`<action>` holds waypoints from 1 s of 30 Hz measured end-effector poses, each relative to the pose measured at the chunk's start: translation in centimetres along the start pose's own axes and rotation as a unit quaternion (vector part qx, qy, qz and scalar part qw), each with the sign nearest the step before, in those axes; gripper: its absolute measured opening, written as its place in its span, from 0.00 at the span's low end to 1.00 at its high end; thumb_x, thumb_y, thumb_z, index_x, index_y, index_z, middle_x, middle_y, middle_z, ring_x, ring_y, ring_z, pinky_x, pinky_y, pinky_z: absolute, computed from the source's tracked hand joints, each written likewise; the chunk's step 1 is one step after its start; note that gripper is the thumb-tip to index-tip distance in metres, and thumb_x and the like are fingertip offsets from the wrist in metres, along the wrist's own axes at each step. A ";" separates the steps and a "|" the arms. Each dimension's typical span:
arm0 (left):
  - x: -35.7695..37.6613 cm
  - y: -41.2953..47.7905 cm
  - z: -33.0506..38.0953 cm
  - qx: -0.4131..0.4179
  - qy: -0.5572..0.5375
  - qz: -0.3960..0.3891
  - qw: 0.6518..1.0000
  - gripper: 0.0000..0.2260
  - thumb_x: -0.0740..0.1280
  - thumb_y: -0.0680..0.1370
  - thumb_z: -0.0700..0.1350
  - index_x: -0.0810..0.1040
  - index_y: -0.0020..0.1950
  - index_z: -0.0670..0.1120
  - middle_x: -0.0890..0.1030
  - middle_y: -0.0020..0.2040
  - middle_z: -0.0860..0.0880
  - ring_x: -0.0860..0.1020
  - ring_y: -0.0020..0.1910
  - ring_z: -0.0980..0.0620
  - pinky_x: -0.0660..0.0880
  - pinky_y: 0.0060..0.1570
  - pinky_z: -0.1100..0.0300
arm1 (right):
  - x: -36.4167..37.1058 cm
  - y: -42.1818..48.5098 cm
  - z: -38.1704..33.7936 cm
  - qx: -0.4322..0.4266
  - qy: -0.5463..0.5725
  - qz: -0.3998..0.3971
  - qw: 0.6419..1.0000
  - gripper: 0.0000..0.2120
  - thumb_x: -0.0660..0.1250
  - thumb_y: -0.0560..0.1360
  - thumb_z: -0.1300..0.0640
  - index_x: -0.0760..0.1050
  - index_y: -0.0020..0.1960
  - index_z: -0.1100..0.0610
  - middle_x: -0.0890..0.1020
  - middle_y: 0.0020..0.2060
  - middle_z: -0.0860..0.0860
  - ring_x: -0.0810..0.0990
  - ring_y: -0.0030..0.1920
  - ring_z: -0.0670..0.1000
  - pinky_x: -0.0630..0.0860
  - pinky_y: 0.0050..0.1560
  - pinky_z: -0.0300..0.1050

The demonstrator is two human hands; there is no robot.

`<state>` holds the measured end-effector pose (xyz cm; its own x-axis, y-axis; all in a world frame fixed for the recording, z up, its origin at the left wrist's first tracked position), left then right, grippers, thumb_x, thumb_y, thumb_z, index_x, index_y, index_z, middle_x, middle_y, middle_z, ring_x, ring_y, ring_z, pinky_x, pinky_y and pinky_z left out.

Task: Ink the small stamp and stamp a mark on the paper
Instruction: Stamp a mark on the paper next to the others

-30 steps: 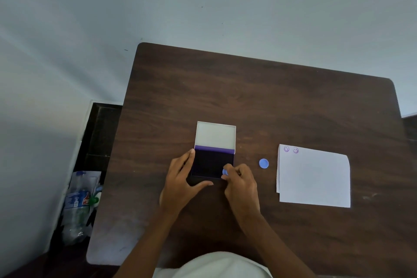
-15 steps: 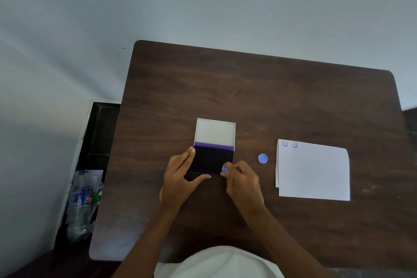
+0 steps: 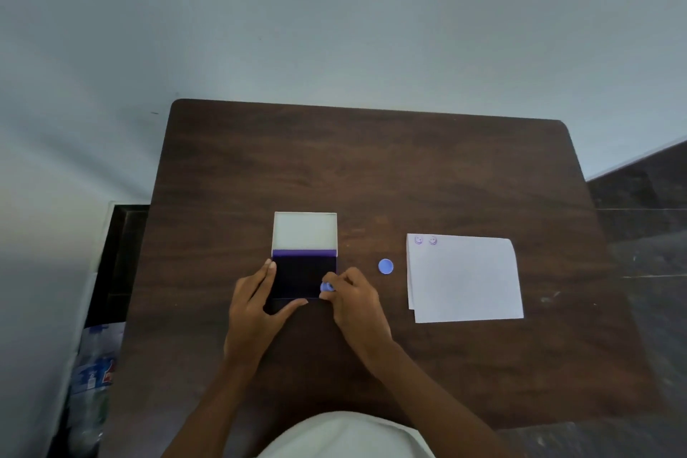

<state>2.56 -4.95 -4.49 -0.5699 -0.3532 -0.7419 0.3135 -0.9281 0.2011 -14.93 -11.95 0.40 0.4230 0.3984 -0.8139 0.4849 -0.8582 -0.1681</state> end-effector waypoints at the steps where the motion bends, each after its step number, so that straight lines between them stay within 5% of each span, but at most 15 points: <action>1: 0.1 -0.1 0.1 -0.003 0.004 0.003 1.000 0.37 0.62 0.75 0.68 0.74 0.69 0.37 0.79 0.64 0.40 0.77 0.57 0.44 0.78 0.57 0.50 | -0.8 -0.2 0.6 0.018 0.045 0.015 0.999 0.13 0.69 0.76 0.60 0.77 0.60 0.58 0.80 0.54 0.56 0.78 0.50 0.47 0.74 0.56 0.36; 4: 0.2 -0.7 0.6 -0.044 0.023 0.006 0.999 0.40 0.63 0.72 0.70 0.71 0.72 0.42 0.74 0.69 0.42 0.73 0.63 0.45 0.71 0.64 0.52 | -5.0 -1.3 3.6 0.101 0.128 0.111 0.980 0.08 0.68 0.76 0.59 0.80 0.54 0.58 0.83 0.49 0.53 0.77 0.45 0.40 0.71 0.55 0.25; 7: 1.4 -1.6 3.8 -0.028 0.080 0.038 0.996 0.31 0.65 0.74 0.65 0.73 0.71 0.47 0.73 0.68 0.45 0.72 0.64 0.44 0.60 0.67 0.57 | -9.8 -2.3 8.3 0.144 0.091 0.222 0.960 0.09 0.72 0.73 0.62 0.82 0.53 0.59 0.84 0.46 0.54 0.81 0.45 0.48 0.71 0.49 0.29; 13: 10.2 -1.2 15.4 0.180 0.004 -0.064 0.982 0.16 0.68 0.79 0.49 0.80 0.63 0.42 0.82 0.61 0.44 0.80 0.60 0.47 0.77 0.60 0.53 | -13.2 -1.1 15.2 0.173 0.029 0.203 0.963 0.11 0.72 0.73 0.63 0.80 0.56 0.63 0.83 0.50 0.59 0.81 0.47 0.55 0.71 0.50 0.34; 20: 14.4 0.5 18.2 0.170 0.017 -0.118 0.978 0.21 0.77 0.71 0.45 0.81 0.62 0.40 0.82 0.62 0.43 0.83 0.57 0.46 0.80 0.56 0.54 | -12.2 1.4 17.3 0.175 0.028 0.134 0.975 0.13 0.70 0.75 0.60 0.78 0.59 0.61 0.80 0.56 0.58 0.80 0.48 0.54 0.76 0.53 0.41; 26: 15.0 0.3 17.5 0.181 0.020 -0.113 0.977 0.18 0.76 0.72 0.45 0.83 0.59 0.39 0.82 0.62 0.43 0.83 0.56 0.46 0.80 0.56 0.55 | -11.2 1.7 18.3 0.227 0.054 0.090 0.968 0.09 0.67 0.77 0.55 0.75 0.56 0.53 0.77 0.51 0.46 0.77 0.42 0.47 0.68 0.35 0.21; 30: 15.2 0.1 17.3 0.184 0.020 -0.116 0.976 0.18 0.75 0.73 0.46 0.82 0.60 0.39 0.81 0.63 0.43 0.82 0.58 0.46 0.80 0.57 0.54 | -11.0 1.8 17.6 0.173 0.002 0.121 0.978 0.11 0.72 0.73 0.60 0.77 0.54 0.56 0.79 0.50 0.52 0.78 0.43 0.50 0.74 0.44 0.32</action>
<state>-19.23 -12.45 -4.68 -0.5600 -0.1308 -0.8181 -0.1186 -0.9646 0.2354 -32.23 -23.57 -0.73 0.4962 0.1714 -0.8511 0.0838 -0.9852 -0.1495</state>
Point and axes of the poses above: each hand's wrist, its own y-axis towards the middle knuckle, its own x-axis out of the palm, z = x × y, the point moved 2 cm from there along y, towards the middle knuckle
